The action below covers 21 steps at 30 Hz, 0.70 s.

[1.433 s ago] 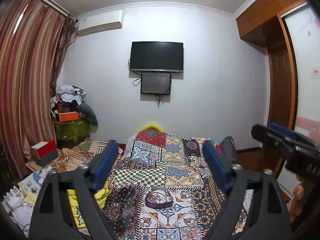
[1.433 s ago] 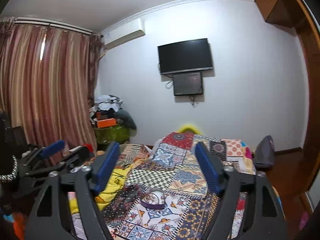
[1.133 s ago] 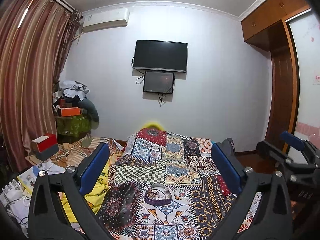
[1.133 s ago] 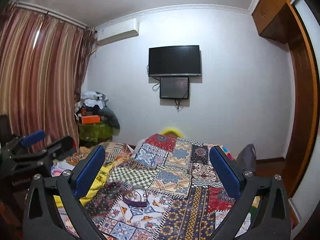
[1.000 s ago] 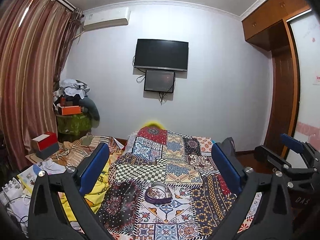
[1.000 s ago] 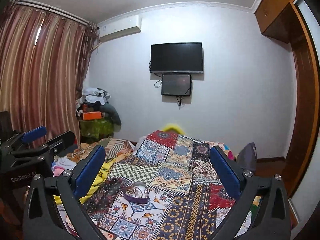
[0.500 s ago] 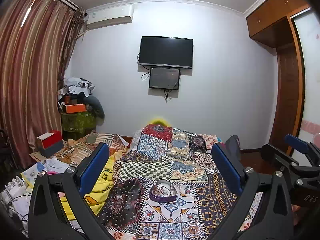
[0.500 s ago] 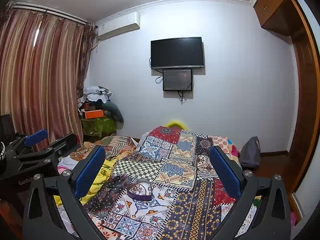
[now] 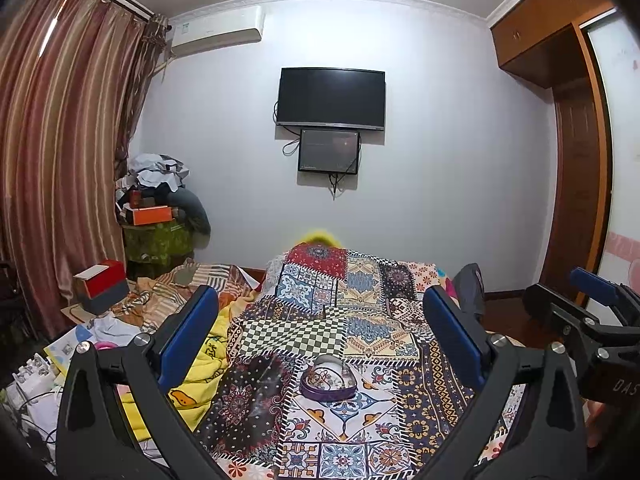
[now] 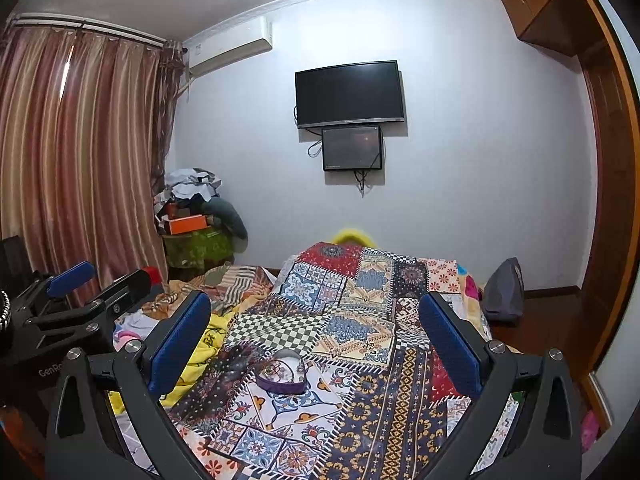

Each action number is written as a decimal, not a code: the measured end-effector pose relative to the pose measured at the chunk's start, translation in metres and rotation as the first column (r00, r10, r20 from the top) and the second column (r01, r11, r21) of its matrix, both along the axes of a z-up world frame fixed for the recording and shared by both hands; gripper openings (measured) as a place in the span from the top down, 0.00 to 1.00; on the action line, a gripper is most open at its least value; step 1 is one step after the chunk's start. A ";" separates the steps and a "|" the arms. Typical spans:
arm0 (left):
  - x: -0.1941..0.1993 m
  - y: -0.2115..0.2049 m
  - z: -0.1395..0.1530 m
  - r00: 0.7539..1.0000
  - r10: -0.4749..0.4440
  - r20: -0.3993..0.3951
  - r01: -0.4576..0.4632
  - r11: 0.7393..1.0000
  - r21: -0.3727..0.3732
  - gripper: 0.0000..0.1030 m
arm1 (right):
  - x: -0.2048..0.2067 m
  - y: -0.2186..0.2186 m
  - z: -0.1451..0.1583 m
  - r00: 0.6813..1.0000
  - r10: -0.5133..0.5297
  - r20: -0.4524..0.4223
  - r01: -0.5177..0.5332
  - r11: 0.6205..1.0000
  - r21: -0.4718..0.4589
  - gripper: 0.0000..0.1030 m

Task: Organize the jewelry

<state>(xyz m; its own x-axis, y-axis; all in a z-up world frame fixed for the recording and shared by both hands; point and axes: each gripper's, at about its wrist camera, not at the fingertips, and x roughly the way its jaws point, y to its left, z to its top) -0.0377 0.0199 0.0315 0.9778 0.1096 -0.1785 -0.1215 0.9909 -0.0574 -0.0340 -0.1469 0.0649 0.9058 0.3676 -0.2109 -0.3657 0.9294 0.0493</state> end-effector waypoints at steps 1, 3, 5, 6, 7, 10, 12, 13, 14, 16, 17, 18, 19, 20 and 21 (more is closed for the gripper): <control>0.001 0.000 0.000 1.000 0.000 -0.001 0.000 1.000 0.001 0.01 | 0.000 0.000 0.000 1.000 0.000 0.000 0.000 1.000 0.000 0.00; 0.001 -0.001 -0.001 1.000 -0.001 -0.004 0.001 1.000 0.003 0.01 | 0.000 -0.001 0.000 1.000 -0.001 0.000 0.001 1.000 0.000 0.00; 0.002 -0.001 -0.001 1.000 -0.004 -0.005 0.004 1.000 0.003 0.01 | 0.001 -0.001 0.001 1.000 0.001 -0.003 -0.001 1.000 0.003 0.00; 0.003 -0.001 -0.001 1.000 -0.007 -0.006 0.007 1.000 0.004 0.01 | 0.001 0.000 0.000 1.000 0.001 -0.004 -0.001 1.000 0.002 0.00; 0.003 -0.001 -0.001 1.000 -0.008 -0.007 0.008 1.000 0.004 0.01 | 0.001 0.000 0.001 1.000 0.001 -0.006 -0.001 1.000 0.003 0.00; 0.003 -0.002 -0.001 1.000 -0.012 -0.007 0.012 1.000 0.007 0.01 | 0.001 -0.001 0.001 1.000 0.000 -0.008 0.000 1.000 0.005 0.00; 0.003 -0.002 -0.002 1.000 -0.016 -0.007 0.016 1.000 0.007 0.01 | 0.001 -0.001 0.001 1.000 -0.001 -0.008 0.001 1.000 0.003 0.00; 0.004 -0.002 -0.002 1.000 -0.017 -0.009 0.017 1.000 0.007 0.01 | 0.000 -0.001 0.001 1.000 -0.001 -0.008 0.001 1.000 0.004 0.00; 0.004 -0.002 -0.002 1.000 -0.019 -0.010 0.019 1.000 0.007 0.01 | 0.000 -0.001 0.001 1.000 0.000 -0.008 0.000 1.000 0.005 0.00; 0.004 -0.003 -0.002 1.000 -0.021 -0.009 0.021 1.000 0.007 0.01 | 0.001 -0.001 0.001 1.000 0.001 -0.009 0.000 1.000 0.006 0.00; 0.005 -0.003 -0.002 1.000 -0.021 -0.009 0.021 1.000 0.007 0.01 | 0.001 -0.002 0.001 1.000 0.001 -0.011 -0.001 1.000 0.005 0.00; 0.005 -0.003 -0.002 1.000 -0.023 -0.008 0.023 1.000 0.006 0.01 | 0.001 -0.002 0.001 1.000 0.001 -0.011 -0.001 1.000 0.005 0.00; 0.004 -0.003 -0.002 1.000 -0.025 -0.008 0.025 1.000 0.005 0.01 | 0.001 -0.002 0.001 1.000 0.001 -0.012 -0.001 1.000 0.006 0.00; 0.004 -0.003 -0.002 1.000 -0.027 -0.007 0.027 1.000 0.003 0.01 | 0.000 -0.003 0.002 1.000 0.002 -0.012 -0.001 1.000 0.008 0.00; 0.005 -0.003 -0.001 1.000 -0.029 -0.006 0.029 1.000 0.001 0.01 | 0.000 -0.003 0.002 1.000 0.001 -0.012 -0.001 1.000 0.009 0.00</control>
<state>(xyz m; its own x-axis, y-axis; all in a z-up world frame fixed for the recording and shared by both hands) -0.0331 0.0174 0.0303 0.9794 0.0813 -0.1846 -0.0929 0.9941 -0.0551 -0.0339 -0.1501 0.0669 0.9028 0.3703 -0.2187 -0.3659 0.9286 0.0616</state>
